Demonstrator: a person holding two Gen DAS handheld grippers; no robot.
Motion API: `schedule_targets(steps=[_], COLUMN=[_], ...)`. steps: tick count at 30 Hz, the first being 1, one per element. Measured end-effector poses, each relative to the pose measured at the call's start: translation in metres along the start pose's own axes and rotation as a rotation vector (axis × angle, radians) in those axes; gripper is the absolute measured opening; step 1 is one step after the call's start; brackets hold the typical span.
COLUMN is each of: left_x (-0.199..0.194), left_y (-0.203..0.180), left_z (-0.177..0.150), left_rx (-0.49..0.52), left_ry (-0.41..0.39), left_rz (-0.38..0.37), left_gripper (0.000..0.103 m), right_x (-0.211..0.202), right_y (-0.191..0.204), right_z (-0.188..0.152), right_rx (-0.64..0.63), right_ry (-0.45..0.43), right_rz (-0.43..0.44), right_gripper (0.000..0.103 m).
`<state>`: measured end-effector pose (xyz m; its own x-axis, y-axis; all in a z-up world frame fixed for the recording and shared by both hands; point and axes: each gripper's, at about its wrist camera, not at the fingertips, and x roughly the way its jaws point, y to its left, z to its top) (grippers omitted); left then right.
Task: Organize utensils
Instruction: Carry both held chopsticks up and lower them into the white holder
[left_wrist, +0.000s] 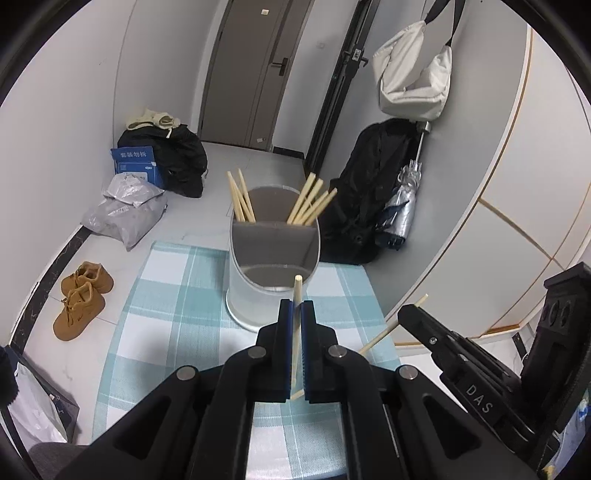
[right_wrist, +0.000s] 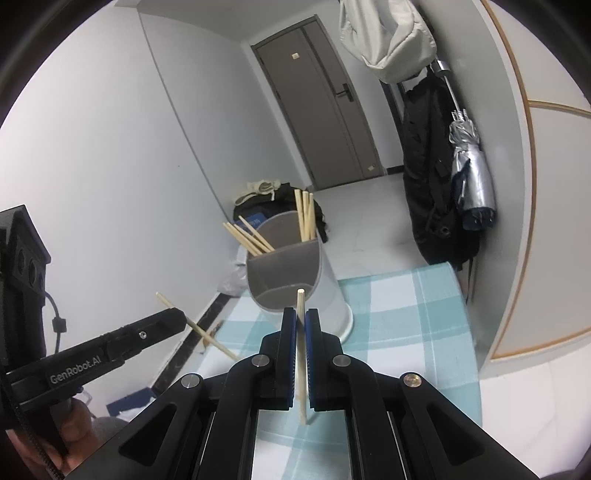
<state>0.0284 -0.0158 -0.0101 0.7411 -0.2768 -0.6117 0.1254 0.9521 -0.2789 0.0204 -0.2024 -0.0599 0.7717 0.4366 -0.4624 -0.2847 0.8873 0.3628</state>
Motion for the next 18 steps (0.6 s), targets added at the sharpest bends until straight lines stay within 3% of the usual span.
schedule_targets(steps=[9,18], left_x=[-0.013,-0.025], left_y=[-0.006,-0.010], left_z=[0.031,0.090], left_rx=[0.045,0.056], left_ry=[0.009,-0.028], left_rz=[-0.007,-0.043], left_gripper=[0.000,0.000], right_x=[-0.008,-0.015], right_y=[0.012,0.040], right_z=[0.038,0.094], right_rx=[0.015,-0.036], right_ry=[-0.050,-0.117], right_rz=[0.054,0.100], right_gripper=[0.004,0.004])
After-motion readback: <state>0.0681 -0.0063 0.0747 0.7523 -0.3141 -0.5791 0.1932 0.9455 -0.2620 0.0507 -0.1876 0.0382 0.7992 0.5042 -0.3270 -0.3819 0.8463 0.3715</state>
